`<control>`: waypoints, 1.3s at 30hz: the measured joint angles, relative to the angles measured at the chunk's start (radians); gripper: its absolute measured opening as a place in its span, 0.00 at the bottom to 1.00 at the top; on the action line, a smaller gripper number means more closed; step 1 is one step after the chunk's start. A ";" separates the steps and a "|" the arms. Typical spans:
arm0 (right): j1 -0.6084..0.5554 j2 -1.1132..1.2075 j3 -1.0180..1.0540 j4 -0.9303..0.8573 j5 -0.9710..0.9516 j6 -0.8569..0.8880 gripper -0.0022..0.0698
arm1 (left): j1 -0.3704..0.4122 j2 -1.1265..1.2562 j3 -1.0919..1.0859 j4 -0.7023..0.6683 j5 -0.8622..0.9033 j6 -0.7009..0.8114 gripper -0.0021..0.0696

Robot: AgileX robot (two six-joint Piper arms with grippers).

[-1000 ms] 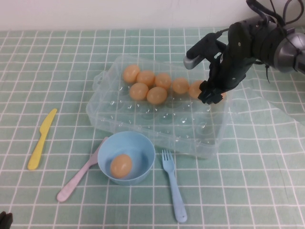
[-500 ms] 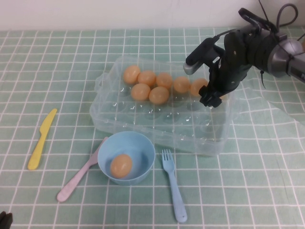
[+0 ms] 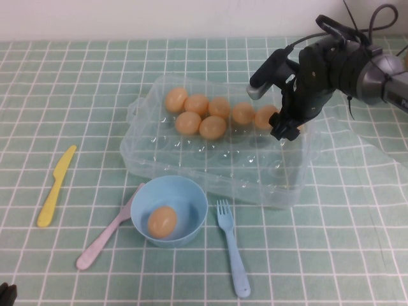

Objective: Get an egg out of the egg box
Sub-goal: Pick up the egg from the plastic box

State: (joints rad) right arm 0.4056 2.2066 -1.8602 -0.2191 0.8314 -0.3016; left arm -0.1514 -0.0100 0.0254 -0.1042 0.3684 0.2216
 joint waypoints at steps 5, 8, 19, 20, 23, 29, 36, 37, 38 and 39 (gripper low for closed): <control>0.000 0.002 0.000 -0.006 -0.038 0.026 0.83 | 0.000 0.000 0.000 0.000 0.000 0.000 0.03; 0.000 0.009 0.000 -0.004 -0.045 0.030 0.83 | 0.000 0.000 0.000 0.000 0.000 0.000 0.03; 0.000 0.035 -0.009 0.009 -0.045 0.032 0.83 | 0.000 0.000 0.000 0.000 0.000 0.000 0.03; 0.000 0.035 -0.010 0.014 -0.045 0.032 0.82 | 0.000 0.000 0.000 0.000 0.000 0.000 0.03; 0.000 0.039 -0.014 0.036 -0.047 0.032 0.79 | 0.000 0.000 0.000 0.000 0.000 0.000 0.03; 0.000 0.043 -0.017 0.065 -0.043 0.032 0.69 | 0.000 0.000 0.000 0.000 0.000 0.000 0.03; 0.000 0.043 -0.017 0.069 -0.037 0.033 0.64 | 0.000 0.000 0.000 0.000 0.000 0.000 0.03; 0.000 0.043 -0.017 0.069 -0.035 0.033 0.62 | 0.000 0.000 0.000 0.000 0.000 0.000 0.03; 0.000 0.043 -0.017 0.071 -0.032 0.033 0.61 | 0.000 0.000 0.000 0.000 0.000 0.000 0.03; 0.000 0.043 -0.017 0.071 -0.032 0.033 0.59 | 0.000 0.000 0.000 0.000 0.000 0.000 0.03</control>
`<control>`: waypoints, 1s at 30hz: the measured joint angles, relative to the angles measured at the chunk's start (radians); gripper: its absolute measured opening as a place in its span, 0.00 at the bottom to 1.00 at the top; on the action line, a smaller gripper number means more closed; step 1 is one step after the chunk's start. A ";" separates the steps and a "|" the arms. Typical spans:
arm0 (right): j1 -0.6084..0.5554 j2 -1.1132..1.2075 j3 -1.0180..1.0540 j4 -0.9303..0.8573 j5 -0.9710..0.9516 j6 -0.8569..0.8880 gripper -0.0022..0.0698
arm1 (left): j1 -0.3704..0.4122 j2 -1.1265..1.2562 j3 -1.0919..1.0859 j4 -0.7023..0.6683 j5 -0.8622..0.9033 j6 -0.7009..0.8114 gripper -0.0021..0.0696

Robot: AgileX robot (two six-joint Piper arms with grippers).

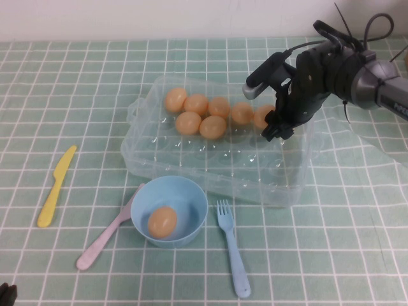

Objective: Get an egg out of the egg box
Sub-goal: Pick up the egg from the plastic box

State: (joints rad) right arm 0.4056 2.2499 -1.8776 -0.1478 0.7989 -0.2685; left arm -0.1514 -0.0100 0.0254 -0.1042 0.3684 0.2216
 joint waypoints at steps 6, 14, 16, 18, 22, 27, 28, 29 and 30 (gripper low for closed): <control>0.000 0.000 0.000 0.002 0.002 0.000 0.58 | 0.000 0.000 0.000 0.000 0.000 0.000 0.03; 0.000 -0.008 0.000 0.002 0.037 0.000 0.57 | 0.000 0.000 0.000 0.000 0.000 0.000 0.03; 0.000 -0.020 0.000 0.005 0.076 0.002 0.57 | 0.000 0.000 0.000 0.000 0.000 0.000 0.03; 0.000 -0.039 0.004 0.015 0.106 0.002 0.57 | 0.000 0.000 0.000 0.000 0.000 0.000 0.03; 0.002 -0.087 0.009 0.052 0.153 0.002 0.57 | 0.000 0.000 0.000 0.000 0.000 0.000 0.03; 0.025 -0.153 0.009 0.086 0.204 0.002 0.57 | 0.000 0.000 0.000 0.000 0.000 0.000 0.03; 0.030 -0.167 0.009 0.092 0.221 0.002 0.57 | 0.000 0.000 0.000 0.000 0.000 0.000 0.03; 0.039 -0.182 0.009 0.097 0.240 0.005 0.57 | 0.000 0.000 0.000 0.000 0.000 0.000 0.03; 0.047 -0.196 0.009 0.106 0.257 0.007 0.57 | 0.000 0.000 0.000 0.000 0.000 0.000 0.03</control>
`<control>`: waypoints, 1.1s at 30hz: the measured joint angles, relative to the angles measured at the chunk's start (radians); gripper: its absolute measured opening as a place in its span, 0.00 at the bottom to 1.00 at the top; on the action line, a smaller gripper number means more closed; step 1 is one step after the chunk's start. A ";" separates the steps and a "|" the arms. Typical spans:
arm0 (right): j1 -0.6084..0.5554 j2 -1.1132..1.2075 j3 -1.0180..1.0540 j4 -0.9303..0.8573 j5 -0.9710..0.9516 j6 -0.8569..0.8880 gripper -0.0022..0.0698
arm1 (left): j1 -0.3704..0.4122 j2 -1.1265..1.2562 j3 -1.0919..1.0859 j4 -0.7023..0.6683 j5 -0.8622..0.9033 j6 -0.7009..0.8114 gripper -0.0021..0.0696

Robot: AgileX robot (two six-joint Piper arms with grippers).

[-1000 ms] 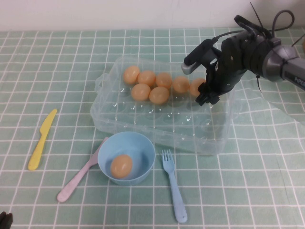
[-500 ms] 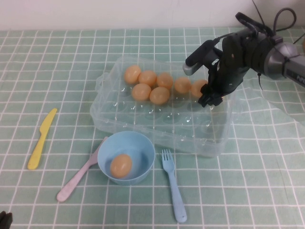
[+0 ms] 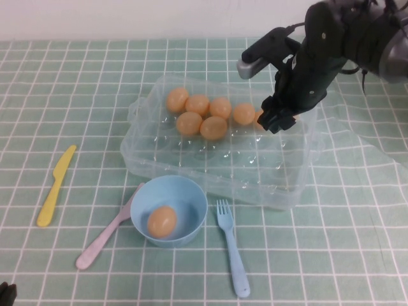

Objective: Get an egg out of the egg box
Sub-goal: Pick up the egg from the plastic box, then place the egg in the bowl

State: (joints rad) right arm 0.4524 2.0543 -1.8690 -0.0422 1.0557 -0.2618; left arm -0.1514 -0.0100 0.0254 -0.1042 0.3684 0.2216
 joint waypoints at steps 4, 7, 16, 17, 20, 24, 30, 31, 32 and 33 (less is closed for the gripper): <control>0.036 -0.069 0.000 0.017 0.090 0.037 0.57 | 0.000 0.000 0.000 0.000 0.000 0.000 0.03; 0.074 -0.120 0.000 0.024 0.148 0.117 0.57 | 0.000 0.000 0.000 0.000 0.000 0.000 0.03; 0.224 -0.154 0.000 0.124 0.181 0.303 0.57 | 0.000 0.000 0.000 0.000 0.000 0.000 0.03; 0.240 -0.154 0.000 0.133 0.181 0.303 0.57 | 0.000 0.000 0.000 0.000 0.000 0.000 0.03; 0.301 -0.154 0.000 0.142 0.181 0.305 0.57 | 0.000 0.000 0.000 0.000 0.000 0.000 0.03; 0.357 -0.133 0.000 0.153 0.181 0.305 0.57 | 0.000 0.000 0.000 0.000 0.000 0.000 0.03; 0.389 -0.038 0.000 0.156 0.179 0.305 0.57 | 0.000 0.000 0.000 0.000 0.000 0.000 0.03; 0.389 -0.021 0.000 0.156 0.173 0.305 0.57 | 0.000 0.000 0.000 0.000 0.000 0.000 0.03; 0.389 -0.006 0.000 0.154 0.168 0.305 0.57 | 0.000 0.000 0.000 0.000 0.000 0.000 0.03; 0.389 0.008 0.000 0.147 0.163 0.305 0.57 | 0.000 0.000 0.000 0.000 0.000 0.000 0.03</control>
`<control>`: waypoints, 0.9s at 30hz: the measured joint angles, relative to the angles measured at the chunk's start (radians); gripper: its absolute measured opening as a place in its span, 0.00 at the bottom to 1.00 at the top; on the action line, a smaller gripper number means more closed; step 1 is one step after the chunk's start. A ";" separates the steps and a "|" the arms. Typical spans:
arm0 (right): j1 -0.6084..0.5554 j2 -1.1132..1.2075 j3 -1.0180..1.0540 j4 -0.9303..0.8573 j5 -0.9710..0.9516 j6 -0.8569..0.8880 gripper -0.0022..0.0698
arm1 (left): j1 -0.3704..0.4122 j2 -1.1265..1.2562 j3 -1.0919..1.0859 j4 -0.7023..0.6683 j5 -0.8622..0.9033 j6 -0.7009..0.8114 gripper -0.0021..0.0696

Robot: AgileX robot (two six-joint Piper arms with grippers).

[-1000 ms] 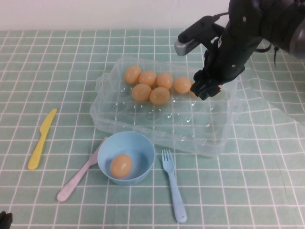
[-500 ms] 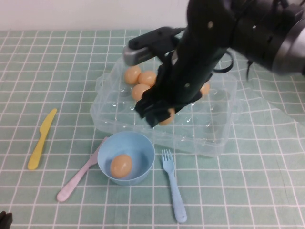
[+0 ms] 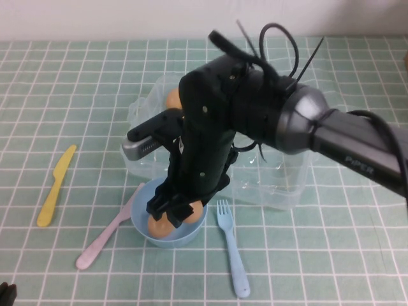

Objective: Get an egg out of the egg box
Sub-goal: Place the egg in the bowl

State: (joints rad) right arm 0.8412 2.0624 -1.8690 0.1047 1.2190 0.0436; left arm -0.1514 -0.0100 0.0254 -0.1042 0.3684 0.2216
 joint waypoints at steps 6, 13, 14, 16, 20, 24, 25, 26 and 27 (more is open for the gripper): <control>0.000 0.048 0.000 -0.017 -0.054 0.000 0.57 | 0.000 0.000 0.000 0.000 0.000 0.000 0.03; -0.010 0.070 0.000 -0.018 -0.099 0.000 0.57 | 0.000 0.000 0.000 0.000 0.000 0.000 0.03; -0.010 0.076 0.000 -0.018 -0.101 0.000 0.57 | 0.000 0.000 0.000 0.000 0.000 0.000 0.03; -0.011 0.085 0.000 -0.021 -0.101 0.000 0.57 | 0.000 0.000 0.000 0.000 0.000 0.000 0.03; -0.011 0.099 0.000 -0.021 -0.101 0.000 0.57 | 0.000 0.000 0.000 0.000 0.000 0.000 0.03; -0.011 0.101 0.000 -0.021 -0.101 0.000 0.58 | 0.000 0.000 0.000 0.000 0.000 0.000 0.03; -0.011 0.101 0.000 -0.021 -0.101 0.000 0.59 | 0.000 0.000 0.000 0.000 0.000 0.000 0.03; -0.011 0.101 0.000 -0.021 -0.101 0.000 0.60 | 0.000 0.000 0.000 0.000 0.000 0.000 0.03; -0.011 0.101 0.000 -0.021 -0.101 0.000 0.61 | 0.000 0.000 0.000 0.000 0.000 0.000 0.03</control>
State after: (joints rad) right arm 0.8306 2.1630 -1.8690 0.0841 1.1176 0.0436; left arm -0.1514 -0.0100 0.0254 -0.1042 0.3684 0.2216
